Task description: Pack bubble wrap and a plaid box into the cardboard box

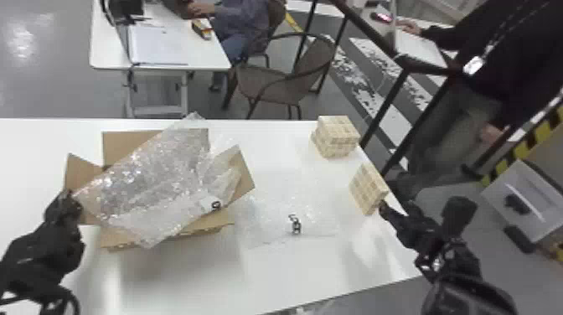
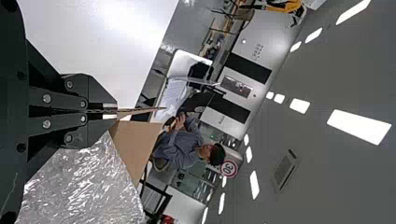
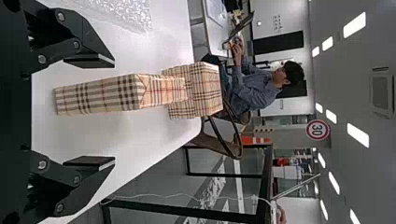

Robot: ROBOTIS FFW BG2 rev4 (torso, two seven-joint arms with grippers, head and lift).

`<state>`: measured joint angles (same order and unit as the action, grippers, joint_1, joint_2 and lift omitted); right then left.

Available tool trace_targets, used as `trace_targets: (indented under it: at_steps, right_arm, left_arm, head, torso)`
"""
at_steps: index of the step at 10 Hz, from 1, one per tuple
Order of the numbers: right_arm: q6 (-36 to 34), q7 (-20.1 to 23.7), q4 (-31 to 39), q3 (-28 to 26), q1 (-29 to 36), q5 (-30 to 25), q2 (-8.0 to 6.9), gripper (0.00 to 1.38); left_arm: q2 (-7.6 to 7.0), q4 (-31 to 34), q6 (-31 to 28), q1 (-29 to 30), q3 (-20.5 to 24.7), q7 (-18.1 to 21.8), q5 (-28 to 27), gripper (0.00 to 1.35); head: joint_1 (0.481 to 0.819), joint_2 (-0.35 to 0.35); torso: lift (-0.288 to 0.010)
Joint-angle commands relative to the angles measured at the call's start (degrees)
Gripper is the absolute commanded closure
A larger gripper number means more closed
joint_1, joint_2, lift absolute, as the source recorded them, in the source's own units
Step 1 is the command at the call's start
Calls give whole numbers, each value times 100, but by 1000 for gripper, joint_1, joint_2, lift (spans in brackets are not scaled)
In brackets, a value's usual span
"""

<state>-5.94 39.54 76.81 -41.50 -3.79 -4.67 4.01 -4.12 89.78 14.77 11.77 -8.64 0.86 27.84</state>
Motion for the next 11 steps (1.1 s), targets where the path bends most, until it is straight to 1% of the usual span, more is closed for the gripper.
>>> trace_targets:
  at_steps: [1,3,4,5,7,8,9,10,11]
  right_arm:
    - [-101,-8,-219,142,-157,-52,153,513]
    - [-171,-17,-756,371,-482,-87,408,513]
    - [-215,-17,-993,643,-596,36,575,513]
    - [-259,-17,-1151,846,-702,53,680,513]
    - [-259,-34,-1318,863,-799,9,680,519]
    - [-347,-34,-1344,863,-807,1,680,608]
    - [-382,-34,-1344,863,-799,27,671,809]
    - [-382,-52,-1318,863,-763,89,662,872]
    - [-391,-96,-1239,863,-702,168,662,874]
  left_arm:
    - [8,-13,17,1,12,2,10,1185]
    - [8,-22,44,1,3,11,10,1185]
    - [8,-22,52,1,3,20,19,1185]
    - [8,-30,52,1,3,29,37,1185]
    - [25,-48,87,1,12,29,46,1185]
    - [34,-48,96,1,21,29,46,1185]
    - [34,-48,105,1,21,37,54,1185]
    - [34,-48,105,1,21,37,54,1185]
    - [34,-48,105,1,21,37,54,1185]
  head:
    - [695,-325]
    - [695,-318]
    - [695,-313]
    - [695,-303]
    - [695,-283]
    - [695,-282]
    - [695,-279]
    - [695,-278]
    - [695,-278]
  torso:
    - [-95]
    - [-95]
    - [-95]
    - [-95]
    - [-95]
    - [-95]
    - [-95]
    - [-95]
    - [-95]
